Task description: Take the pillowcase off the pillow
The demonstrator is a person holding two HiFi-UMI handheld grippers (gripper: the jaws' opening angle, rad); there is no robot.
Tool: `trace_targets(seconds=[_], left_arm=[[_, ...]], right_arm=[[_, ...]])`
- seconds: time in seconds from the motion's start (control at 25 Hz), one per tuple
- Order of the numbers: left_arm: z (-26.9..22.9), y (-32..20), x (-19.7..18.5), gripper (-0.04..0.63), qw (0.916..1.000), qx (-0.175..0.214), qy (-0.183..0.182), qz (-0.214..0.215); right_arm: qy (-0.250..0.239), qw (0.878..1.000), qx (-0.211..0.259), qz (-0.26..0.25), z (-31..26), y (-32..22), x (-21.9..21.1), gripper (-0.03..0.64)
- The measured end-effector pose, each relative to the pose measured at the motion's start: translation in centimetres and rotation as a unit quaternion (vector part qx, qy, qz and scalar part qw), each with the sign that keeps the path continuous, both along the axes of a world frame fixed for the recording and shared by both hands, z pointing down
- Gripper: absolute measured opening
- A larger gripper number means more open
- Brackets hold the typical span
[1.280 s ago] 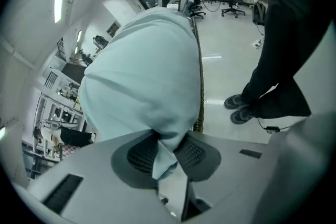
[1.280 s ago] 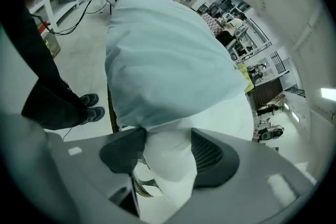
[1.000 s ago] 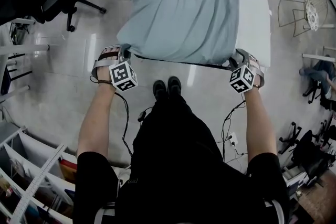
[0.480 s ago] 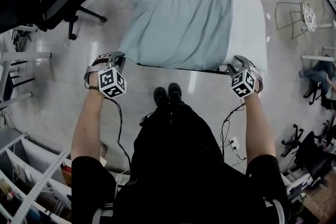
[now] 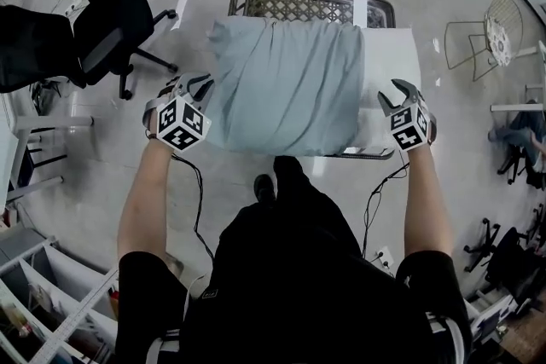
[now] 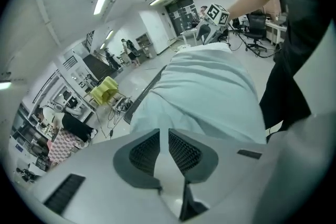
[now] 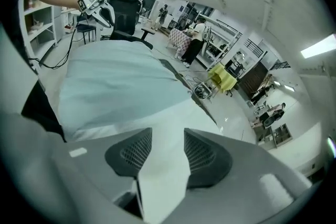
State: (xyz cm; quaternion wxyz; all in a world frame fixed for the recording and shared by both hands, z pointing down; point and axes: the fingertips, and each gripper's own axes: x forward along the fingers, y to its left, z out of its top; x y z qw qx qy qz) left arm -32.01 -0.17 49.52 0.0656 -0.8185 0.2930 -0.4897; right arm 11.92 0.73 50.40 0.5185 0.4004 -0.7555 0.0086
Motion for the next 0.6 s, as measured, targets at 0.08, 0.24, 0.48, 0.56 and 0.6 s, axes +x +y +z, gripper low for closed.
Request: trace_targets(seconds=[0.08, 0.24, 0.48, 0.56, 0.6], left_arm=[[0.4, -3.7, 1.7, 0.049, 0.9998, -0.01, -0.015, 0.008], [2.3, -10.0, 5.2, 0.096, 0.9974, -0.041, -0.047, 0.036], [4.1, -17.4, 7.4, 0.118, 0.9897, -0.091, -0.088, 0.066], [5.6, -18.2, 5.7, 0.12, 0.9763, -0.134, -0.144, 0.091], [6.4, -18.2, 4.7, 0.129, 0.968, -0.158, -0.166, 0.101]], right_arm=[[-0.002, 1.0, -0.017, -0.012, 0.8, -3.5, -0.3, 0.23], [0.002, 0.997, -0.06, -0.052, 2.9, -9.4, -0.2, 0.283], [-0.011, 0.975, -0.172, -0.142, 7.2, -14.0, -0.9, 0.361], [-0.013, 0.963, -0.208, -0.168, 8.4, -14.6, -1.2, 0.387], [-0.015, 0.958, -0.223, -0.179, 8.8, -14.7, -1.4, 0.398]])
